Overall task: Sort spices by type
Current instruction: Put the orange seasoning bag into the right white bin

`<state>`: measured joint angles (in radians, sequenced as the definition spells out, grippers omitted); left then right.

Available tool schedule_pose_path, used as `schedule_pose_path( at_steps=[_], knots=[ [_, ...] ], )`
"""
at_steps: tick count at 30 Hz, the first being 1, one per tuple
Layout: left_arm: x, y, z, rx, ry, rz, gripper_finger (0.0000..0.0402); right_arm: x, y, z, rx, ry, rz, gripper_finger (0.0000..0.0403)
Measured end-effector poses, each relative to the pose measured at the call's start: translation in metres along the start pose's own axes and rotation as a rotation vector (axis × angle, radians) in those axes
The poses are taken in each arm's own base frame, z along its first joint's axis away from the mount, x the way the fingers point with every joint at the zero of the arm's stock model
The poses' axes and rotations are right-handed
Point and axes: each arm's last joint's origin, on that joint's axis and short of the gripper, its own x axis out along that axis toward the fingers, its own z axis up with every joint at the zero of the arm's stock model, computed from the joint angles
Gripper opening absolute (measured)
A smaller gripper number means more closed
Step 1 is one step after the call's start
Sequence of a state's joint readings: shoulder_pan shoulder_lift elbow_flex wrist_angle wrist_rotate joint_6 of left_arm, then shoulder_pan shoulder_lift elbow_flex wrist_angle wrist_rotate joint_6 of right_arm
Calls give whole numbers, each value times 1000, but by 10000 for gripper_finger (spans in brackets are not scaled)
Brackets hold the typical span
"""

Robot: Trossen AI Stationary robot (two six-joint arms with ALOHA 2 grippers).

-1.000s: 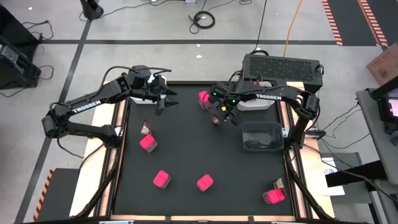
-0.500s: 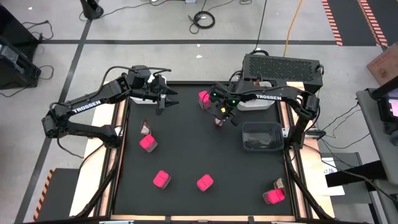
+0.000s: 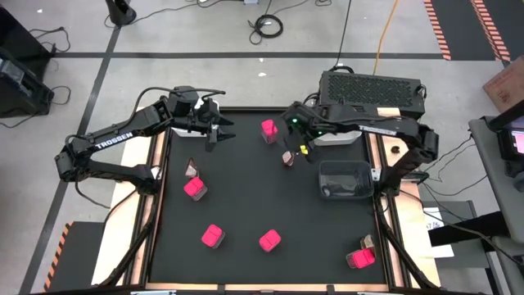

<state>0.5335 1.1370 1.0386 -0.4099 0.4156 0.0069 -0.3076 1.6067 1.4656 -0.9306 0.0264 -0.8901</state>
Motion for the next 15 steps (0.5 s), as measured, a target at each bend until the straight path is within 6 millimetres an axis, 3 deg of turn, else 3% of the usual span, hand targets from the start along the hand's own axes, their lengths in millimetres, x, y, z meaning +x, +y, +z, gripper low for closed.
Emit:
schedule_pose_path(
  at_steps=[3,11,13,15],
  knots=[
    [0,0,0,10,0,0,247,-14,-2,3,355,-65,-57,150],
    [0,0,0,34,0,-8,247,-20,-6,4,1846,-164,-53,140],
    [0,-1,0,43,0,-26,247,-18,0,7,2030,-136,-36,139],
    [0,-1,0,52,-1,-37,247,-15,5,12,2099,-137,-70,139]
  ],
)
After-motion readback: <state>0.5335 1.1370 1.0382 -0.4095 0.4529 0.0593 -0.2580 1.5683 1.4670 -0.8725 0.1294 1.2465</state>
